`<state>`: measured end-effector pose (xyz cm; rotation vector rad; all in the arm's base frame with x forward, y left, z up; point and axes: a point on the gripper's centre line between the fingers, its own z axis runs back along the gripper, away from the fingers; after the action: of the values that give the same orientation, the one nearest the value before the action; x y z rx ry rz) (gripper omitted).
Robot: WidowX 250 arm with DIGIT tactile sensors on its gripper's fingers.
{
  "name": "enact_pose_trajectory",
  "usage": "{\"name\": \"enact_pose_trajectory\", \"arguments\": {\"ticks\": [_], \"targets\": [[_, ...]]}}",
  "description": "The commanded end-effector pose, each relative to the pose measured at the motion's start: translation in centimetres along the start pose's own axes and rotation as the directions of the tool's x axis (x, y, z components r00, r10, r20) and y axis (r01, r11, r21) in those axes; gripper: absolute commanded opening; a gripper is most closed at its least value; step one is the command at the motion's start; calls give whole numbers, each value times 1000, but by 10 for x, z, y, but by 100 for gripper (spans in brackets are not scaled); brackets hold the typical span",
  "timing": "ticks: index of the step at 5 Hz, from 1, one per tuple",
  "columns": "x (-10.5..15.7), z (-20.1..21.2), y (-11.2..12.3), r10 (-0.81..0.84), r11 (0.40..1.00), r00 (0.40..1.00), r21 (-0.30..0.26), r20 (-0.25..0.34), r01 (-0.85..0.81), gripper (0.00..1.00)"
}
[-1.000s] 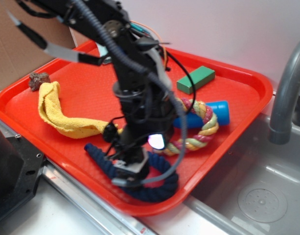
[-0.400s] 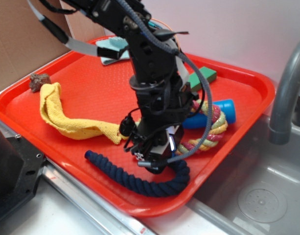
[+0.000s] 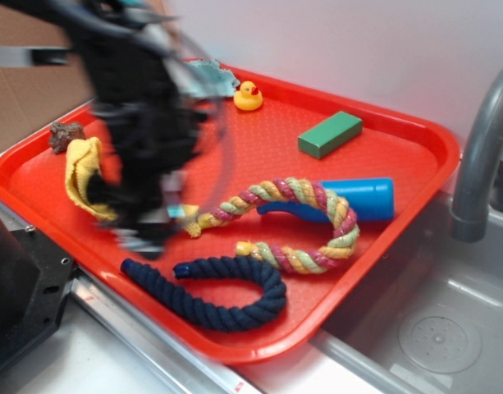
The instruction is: Grab the blue rope.
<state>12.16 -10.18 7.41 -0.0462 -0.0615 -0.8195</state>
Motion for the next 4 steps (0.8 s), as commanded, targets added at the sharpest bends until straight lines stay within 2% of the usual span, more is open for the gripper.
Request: {"name": "enact_pose_trajectory", "arguments": {"ticks": [1,2,4], "targets": [[17,1,-7,110,993,994,-32,-24,-111,100],[34,-15,-9,126,992,992,-13,-21,-126,100],[37,-42,-11,116,992,993,-42,-27,-118,100]]}}
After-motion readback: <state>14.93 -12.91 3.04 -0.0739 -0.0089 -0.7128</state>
